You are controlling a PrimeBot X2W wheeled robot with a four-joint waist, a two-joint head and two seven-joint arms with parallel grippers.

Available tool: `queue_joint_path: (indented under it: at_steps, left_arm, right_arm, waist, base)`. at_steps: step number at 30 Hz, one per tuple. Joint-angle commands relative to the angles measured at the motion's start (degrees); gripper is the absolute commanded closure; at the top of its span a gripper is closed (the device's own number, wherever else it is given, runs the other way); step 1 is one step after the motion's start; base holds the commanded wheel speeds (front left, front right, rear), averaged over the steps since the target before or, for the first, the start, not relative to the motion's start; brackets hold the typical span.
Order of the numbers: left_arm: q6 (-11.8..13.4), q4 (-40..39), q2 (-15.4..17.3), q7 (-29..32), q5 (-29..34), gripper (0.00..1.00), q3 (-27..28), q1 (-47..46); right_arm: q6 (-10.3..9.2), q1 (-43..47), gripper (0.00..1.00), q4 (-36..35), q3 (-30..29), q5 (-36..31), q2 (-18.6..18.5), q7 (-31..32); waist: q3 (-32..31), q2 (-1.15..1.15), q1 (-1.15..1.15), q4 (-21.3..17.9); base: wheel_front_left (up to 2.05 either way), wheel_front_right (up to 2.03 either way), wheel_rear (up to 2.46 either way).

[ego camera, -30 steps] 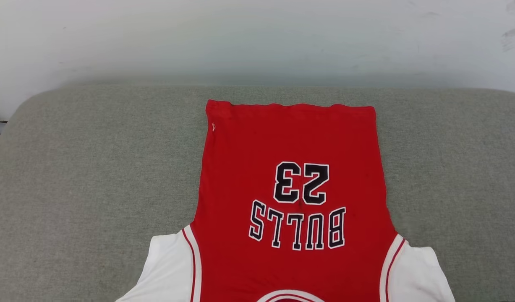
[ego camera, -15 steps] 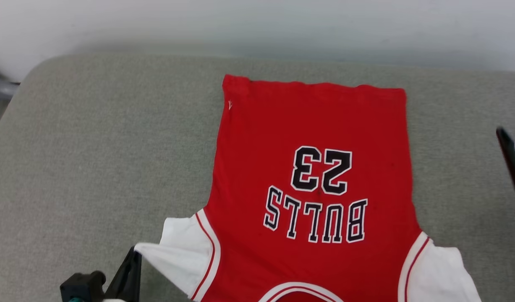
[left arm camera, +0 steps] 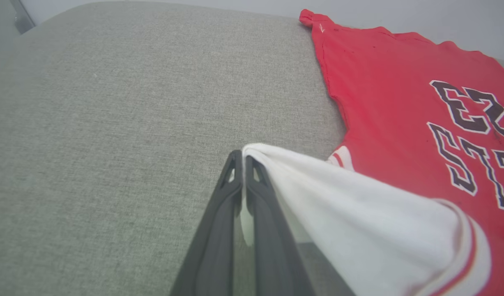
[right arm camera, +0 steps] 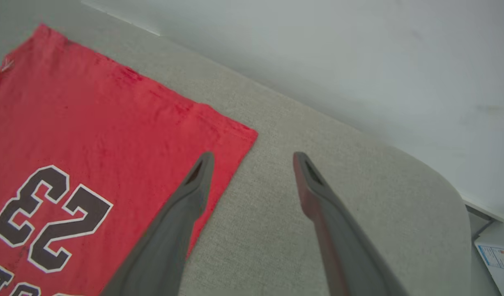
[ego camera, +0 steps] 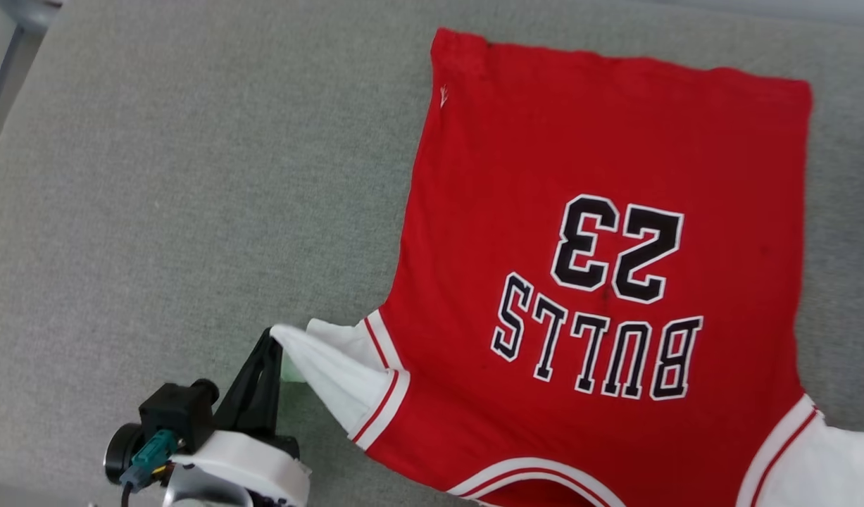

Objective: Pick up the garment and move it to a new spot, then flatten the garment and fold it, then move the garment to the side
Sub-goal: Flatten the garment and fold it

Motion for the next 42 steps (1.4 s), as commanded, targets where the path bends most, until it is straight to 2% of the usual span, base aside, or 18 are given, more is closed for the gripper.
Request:
queue_joint_path:
  at_steps: [1, 6, 10, 17, 20, 25, 26, 27, 32, 38, 42]
  left_arm:
    - [-0.20, 0.17, -0.55, -0.24, 0.40, 1.00, 0.04, -1.12]
    - [-1.27, 0.75, -2.58, -0.36, 1.66, 1.00, -0.58, -4.01]
    - [-2.14, 1.18, -4.13, -0.42, 2.61, 1.00, -0.77, -5.92]
    - [-4.21, 2.09, -6.77, -0.33, 4.13, 1.00, -0.52, -8.81]
    - [-5.05, 2.72, -7.98, -0.24, 4.93, 1.00, -0.35, -9.70]
    - [-6.24, 3.92, -9.10, -0.18, 5.95, 1.00, 0.42, -9.84]
    - [-6.51, 4.06, -9.19, -0.17, 6.21, 1.00, 0.69, -9.71]
    - [-6.65, 4.20, -9.29, -0.17, 6.36, 1.00, 0.92, -9.62]
    - [-6.98, 4.97, -9.49, -0.18, 6.97, 1.00, 2.31, -8.56]
    - [-7.12, 4.83, -9.36, -0.21, 7.37, 1.00, 3.87, -6.74]
    - [-6.91, 4.59, -8.67, -0.25, 7.79, 1.00, 4.59, -5.37]
  right_arm:
    - [-0.07, -1.44, 0.00, 1.08, 0.54, 0.34, -0.54, 1.76]
    - [-0.07, -8.65, 0.00, 6.16, 3.65, 0.78, -3.03, 13.39]
    - [-0.07, -13.22, 0.00, 8.73, 5.23, 0.06, -3.67, 18.50]
    - [-0.07, -17.18, 0.00, 14.62, 5.49, -2.78, -1.03, 21.30]
    - [-0.05, -15.52, 0.00, 17.40, 6.52, -3.36, 0.31, 22.39]
    - [-0.04, -10.44, 0.00, 19.86, 9.31, -2.74, -0.38, 24.06]
    - [-0.04, -10.03, 0.69, 19.77, 9.32, -2.46, -0.63, 23.75]
    - [-0.04, -9.86, 1.00, 19.59, 9.26, -2.22, -0.97, 23.46]
    - [-0.08, -11.61, 1.00, 19.42, 8.45, -2.40, -2.24, 21.03]
    - [-0.07, -15.49, 1.00, 19.24, 5.62, -0.19, 1.19, 14.01]
    - [-0.07, -14.28, 1.00, 17.80, 8.14, 1.09, 0.27, 10.51]
  waist:
    - [3.02, 0.00, -0.01, 2.21]
    - [7.18, 0.00, -0.01, 4.30]
    - [10.37, 0.00, -0.01, 5.50]
    - [14.57, 0.00, -0.01, 7.27]
    - [15.54, 0.00, -0.01, 7.71]
    - [15.94, 0.00, -0.01, 8.23]
    - [15.98, 0.00, -0.01, 8.19]
    - [15.98, 0.00, -0.01, 8.19]
    - [14.92, 0.00, -0.01, 7.29]
    - [11.35, 0.00, -0.01, 5.05]
    - [8.00, 0.00, -0.01, 3.40]
  base:
    - [0.00, 0.00, 0.00]
    - [0.00, 0.00, 0.00]
    - [0.00, 0.00, 0.00]
    - [0.00, 0.00, 0.00]
    - [0.00, 0.00, 0.00]
    - [0.00, 0.00, 0.00]
    - [0.00, 0.00, 0.00]
    - [0.00, 0.00, 0.00]
    - [0.00, 0.00, 0.00]
    - [0.00, 0.00, 0.00]
    - [0.00, 0.00, 0.00]
